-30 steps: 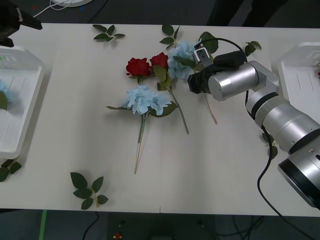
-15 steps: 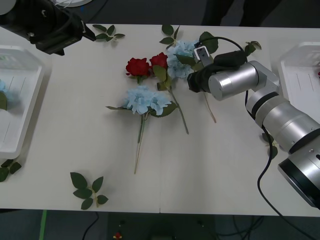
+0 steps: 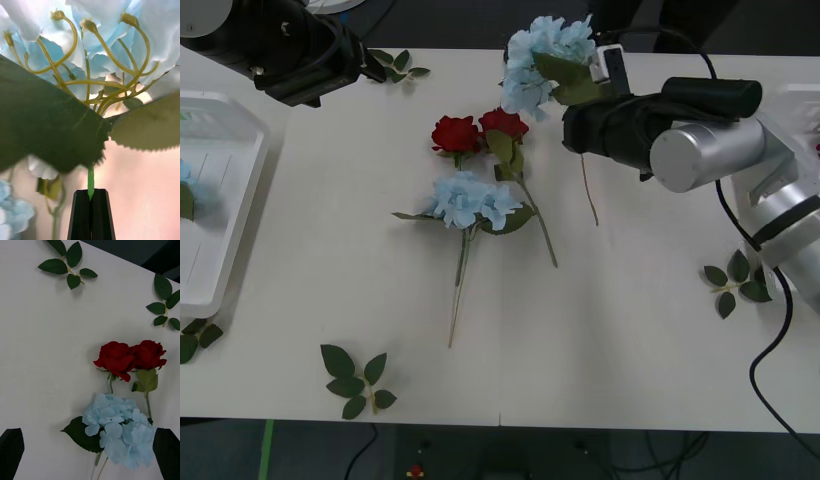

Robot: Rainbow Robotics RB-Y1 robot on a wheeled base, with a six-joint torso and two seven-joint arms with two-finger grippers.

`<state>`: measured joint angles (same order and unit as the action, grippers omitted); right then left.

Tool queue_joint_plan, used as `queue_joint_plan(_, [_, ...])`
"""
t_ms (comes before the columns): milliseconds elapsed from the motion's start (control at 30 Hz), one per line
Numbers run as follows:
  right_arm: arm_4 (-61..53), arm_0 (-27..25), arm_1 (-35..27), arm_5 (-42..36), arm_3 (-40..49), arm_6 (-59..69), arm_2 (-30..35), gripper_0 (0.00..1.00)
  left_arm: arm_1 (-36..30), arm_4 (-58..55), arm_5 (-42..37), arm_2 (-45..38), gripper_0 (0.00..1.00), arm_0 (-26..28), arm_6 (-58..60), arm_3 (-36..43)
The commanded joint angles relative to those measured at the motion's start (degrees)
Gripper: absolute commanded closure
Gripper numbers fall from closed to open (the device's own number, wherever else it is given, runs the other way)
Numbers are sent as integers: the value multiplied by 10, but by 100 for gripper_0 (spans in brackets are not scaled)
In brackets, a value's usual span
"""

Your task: Place the red flowers into the right box and the blue flowers into the left box. If a person shows an open palm, hand one flower to the person first, then continue sorting.

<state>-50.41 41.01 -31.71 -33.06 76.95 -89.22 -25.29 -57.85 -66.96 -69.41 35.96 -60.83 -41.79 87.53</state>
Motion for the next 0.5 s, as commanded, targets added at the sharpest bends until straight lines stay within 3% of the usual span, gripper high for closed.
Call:
queue_joint_plan(33, [-58,-70,-44,5,124,21,64,100,13,14,7,-6,0,-34,-12,-9])
queue_joint_plan(333, [-320,-156,-64,5,260,7,118,100,49,39,6,-5,0,-34,-7,-30])
queue_joint_plan(500, [-377,-178,-60,5,314,-7,126,100,71,95,9,36,0,-38,0,-35])
